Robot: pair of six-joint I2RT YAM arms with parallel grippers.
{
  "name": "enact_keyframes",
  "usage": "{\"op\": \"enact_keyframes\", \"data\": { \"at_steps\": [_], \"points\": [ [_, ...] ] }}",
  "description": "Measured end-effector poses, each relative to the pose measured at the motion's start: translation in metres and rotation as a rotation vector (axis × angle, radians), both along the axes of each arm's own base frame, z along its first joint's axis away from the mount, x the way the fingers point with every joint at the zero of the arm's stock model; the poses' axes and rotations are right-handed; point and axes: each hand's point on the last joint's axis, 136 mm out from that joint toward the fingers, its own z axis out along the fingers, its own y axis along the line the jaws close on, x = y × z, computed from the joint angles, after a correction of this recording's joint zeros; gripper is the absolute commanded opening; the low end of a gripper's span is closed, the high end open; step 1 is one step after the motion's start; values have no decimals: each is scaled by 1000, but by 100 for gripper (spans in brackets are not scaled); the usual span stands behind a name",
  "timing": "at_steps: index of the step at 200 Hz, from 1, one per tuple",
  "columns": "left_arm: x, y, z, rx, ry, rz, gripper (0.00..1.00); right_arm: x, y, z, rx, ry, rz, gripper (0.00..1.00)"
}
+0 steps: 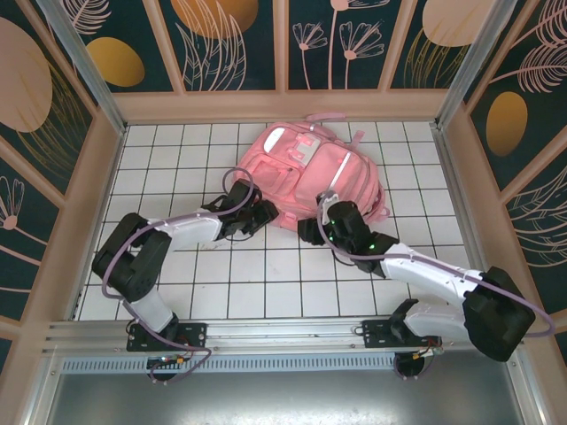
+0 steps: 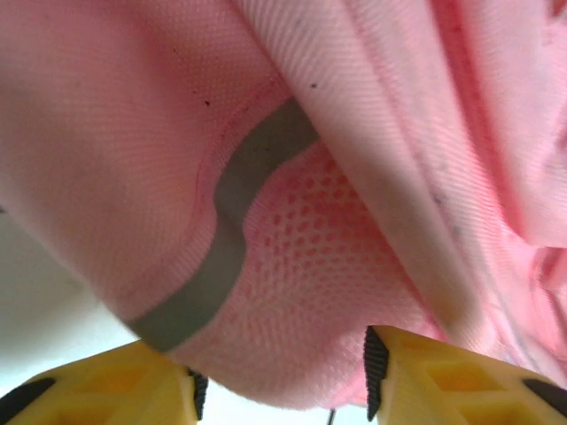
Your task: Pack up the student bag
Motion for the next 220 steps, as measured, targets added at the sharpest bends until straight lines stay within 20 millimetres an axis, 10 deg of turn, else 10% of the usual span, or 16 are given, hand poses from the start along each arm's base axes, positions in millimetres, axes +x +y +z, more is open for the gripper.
{"op": "enact_keyframes", "data": {
  "at_steps": [61,220],
  "points": [
    [9,-2,-2,5,-10,17,0,-10,19,-44,-126,7,9,43],
    [14,-6,22,-5,-35,15,0,16,38,-114,-322,-26,-18,44]
  ]
}}
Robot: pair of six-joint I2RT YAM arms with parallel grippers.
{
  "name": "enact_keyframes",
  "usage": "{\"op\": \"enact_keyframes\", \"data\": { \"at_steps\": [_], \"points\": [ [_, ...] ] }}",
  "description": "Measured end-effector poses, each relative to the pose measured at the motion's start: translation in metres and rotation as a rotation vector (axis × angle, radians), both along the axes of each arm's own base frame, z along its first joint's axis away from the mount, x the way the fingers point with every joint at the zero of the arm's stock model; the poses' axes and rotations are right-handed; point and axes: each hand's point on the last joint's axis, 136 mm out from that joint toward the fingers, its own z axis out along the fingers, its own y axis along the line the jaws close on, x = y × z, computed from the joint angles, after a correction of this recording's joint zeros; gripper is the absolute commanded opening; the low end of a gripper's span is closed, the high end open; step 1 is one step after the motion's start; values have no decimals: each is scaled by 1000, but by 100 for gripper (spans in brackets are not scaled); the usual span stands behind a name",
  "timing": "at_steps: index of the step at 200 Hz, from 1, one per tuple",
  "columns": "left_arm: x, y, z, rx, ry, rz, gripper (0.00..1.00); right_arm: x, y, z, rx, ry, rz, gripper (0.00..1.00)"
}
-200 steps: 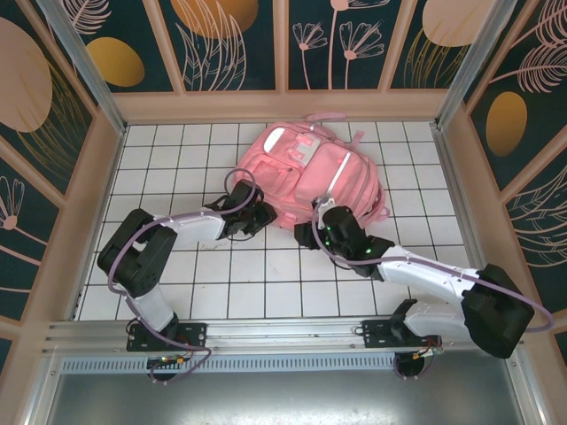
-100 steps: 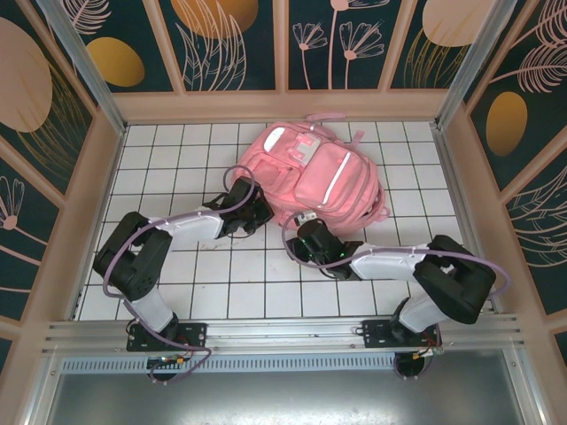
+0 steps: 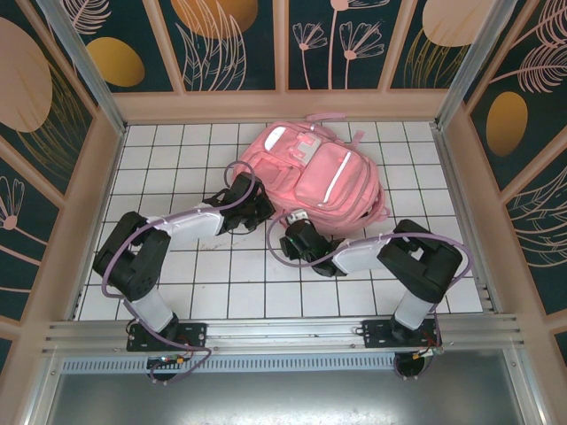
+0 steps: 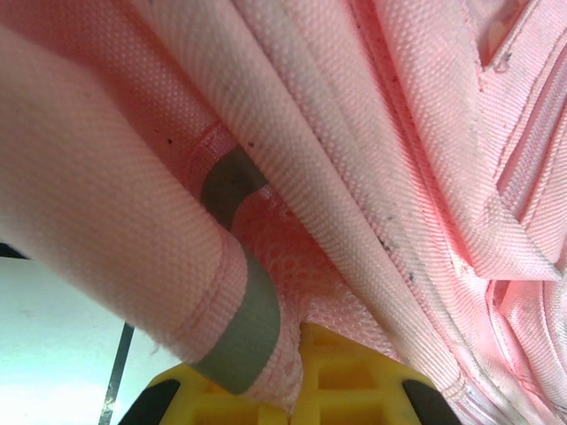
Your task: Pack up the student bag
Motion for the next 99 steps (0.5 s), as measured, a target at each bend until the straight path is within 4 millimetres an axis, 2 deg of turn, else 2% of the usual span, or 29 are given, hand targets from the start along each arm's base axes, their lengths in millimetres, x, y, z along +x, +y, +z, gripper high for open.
{"op": "enact_keyframes", "data": {
  "at_steps": [99],
  "points": [
    [4,2,1,-2,-6,10,0,31,15,-4,-71,-117,-20,43]
  ]
}}
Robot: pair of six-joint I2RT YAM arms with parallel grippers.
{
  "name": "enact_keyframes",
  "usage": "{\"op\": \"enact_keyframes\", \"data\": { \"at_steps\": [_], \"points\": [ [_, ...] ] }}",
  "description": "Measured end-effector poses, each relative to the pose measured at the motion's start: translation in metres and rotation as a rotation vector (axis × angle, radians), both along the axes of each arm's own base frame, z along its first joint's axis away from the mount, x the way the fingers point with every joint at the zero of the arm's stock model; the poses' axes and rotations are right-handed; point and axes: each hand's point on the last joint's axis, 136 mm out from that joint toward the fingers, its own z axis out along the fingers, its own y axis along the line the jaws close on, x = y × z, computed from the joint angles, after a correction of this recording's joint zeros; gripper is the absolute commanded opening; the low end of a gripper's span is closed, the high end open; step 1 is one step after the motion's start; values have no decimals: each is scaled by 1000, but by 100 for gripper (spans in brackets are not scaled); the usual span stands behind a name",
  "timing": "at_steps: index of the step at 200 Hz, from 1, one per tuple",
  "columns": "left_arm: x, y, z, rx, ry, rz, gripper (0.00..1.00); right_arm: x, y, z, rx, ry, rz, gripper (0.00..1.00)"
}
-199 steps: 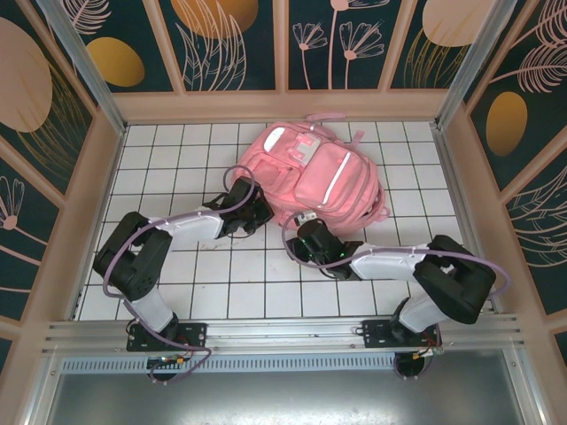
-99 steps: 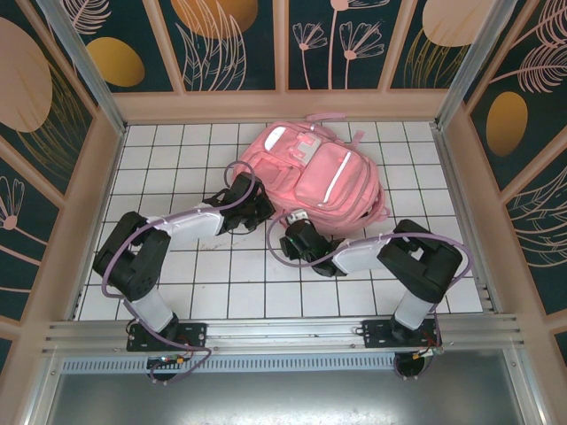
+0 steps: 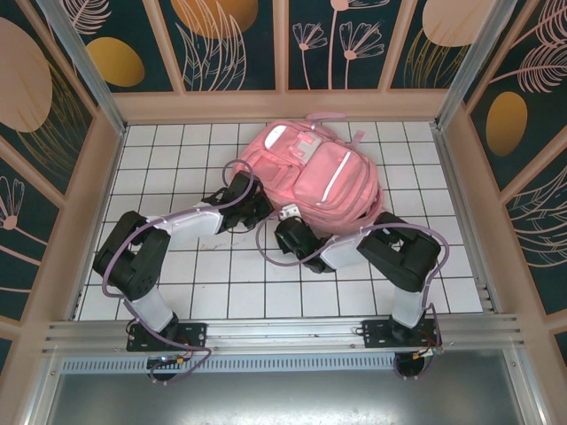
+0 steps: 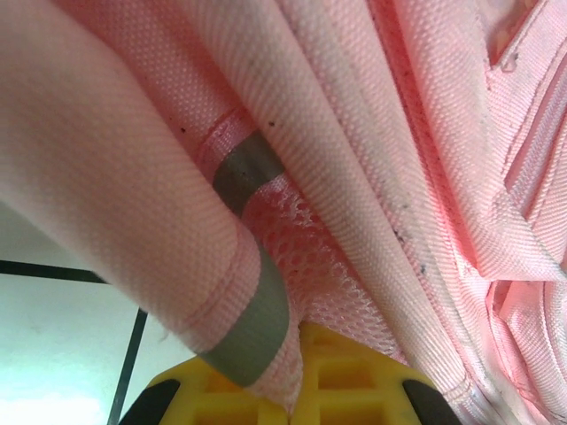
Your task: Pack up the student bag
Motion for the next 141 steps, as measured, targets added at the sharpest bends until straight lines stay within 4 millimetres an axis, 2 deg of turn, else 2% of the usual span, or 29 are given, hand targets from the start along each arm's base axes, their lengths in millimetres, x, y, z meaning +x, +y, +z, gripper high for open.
{"op": "enact_keyframes", "data": {
  "at_steps": [8,35,90,141],
  "points": [
    [1,1,0,1,-2,3,0,2,1,0,-7,-8,-3,39],
    [3,2,1,1,-6,10,0,11,9,2,-21,-29,-4,0],
    [4,3,1,13,-10,14,0,11,12,4,-30,-23,-1,0],
    [7,2,8,30,-21,2,0,-3,-10,23,23,-14,-37,0]
  ]
}}
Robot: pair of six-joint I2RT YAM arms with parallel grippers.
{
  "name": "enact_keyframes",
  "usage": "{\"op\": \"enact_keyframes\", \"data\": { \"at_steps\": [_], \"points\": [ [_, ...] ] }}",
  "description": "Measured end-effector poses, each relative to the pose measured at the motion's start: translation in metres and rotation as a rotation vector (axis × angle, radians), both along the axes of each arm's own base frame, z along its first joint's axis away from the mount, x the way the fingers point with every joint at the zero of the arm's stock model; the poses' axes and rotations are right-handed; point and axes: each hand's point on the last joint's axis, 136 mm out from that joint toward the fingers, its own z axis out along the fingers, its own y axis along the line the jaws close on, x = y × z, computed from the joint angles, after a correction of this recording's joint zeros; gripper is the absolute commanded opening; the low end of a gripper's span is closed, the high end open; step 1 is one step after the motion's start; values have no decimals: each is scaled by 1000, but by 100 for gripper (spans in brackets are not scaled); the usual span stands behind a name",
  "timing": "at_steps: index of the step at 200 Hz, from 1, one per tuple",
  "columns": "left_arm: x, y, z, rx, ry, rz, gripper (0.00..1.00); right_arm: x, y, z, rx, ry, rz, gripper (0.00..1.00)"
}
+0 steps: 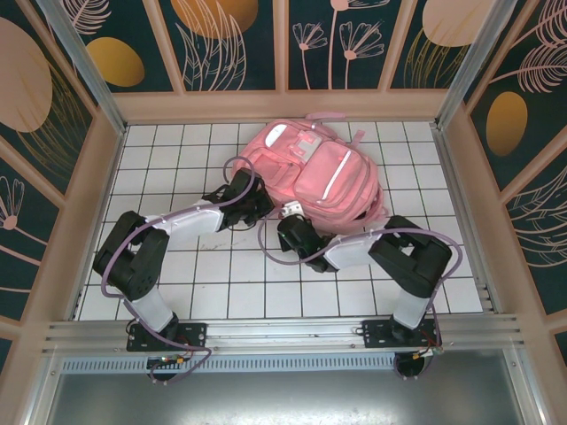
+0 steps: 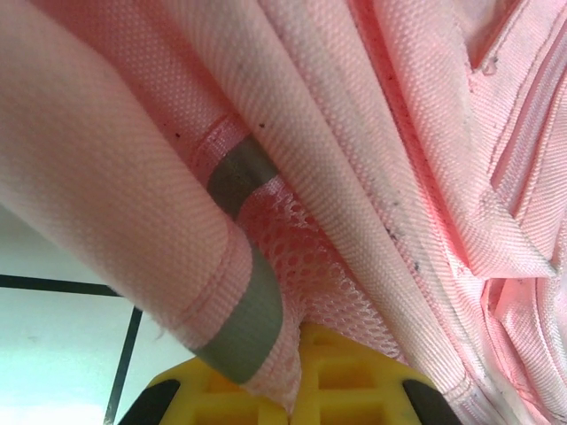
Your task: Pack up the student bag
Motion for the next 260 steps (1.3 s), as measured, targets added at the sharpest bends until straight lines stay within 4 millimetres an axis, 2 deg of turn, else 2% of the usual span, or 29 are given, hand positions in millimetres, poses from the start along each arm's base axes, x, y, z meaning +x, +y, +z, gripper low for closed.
{"op": "enact_keyframes", "data": {
  "at_steps": [69,97,126,154,171,195,211,231,240,260],
  "points": [
    [-1,4,-2,23,4,-19,0,-21,-42,-1,-19,31,-76,0],
    [5,14,-3,26,5,-14,0,-28,-56,1,-18,39,-104,0],
    [15,34,-4,36,9,13,0,-33,-71,7,3,39,-138,0],
    [34,74,-6,72,-6,90,0,-33,-108,6,-4,43,-231,0],
    [45,98,-7,96,-17,127,0,-32,-120,8,1,47,-268,0],
    [54,122,-8,129,-23,150,0,-29,-121,15,32,42,-279,0],
    [60,131,-4,146,-26,153,0,-30,-120,16,38,47,-274,0],
    [65,133,1,140,-38,149,0,-31,-115,16,48,59,-252,0],
    [65,133,1,137,-38,147,0,-31,-110,18,55,62,-239,4],
    [65,131,2,127,-38,142,0,-29,-89,26,83,72,-192,8]
  ]
}}
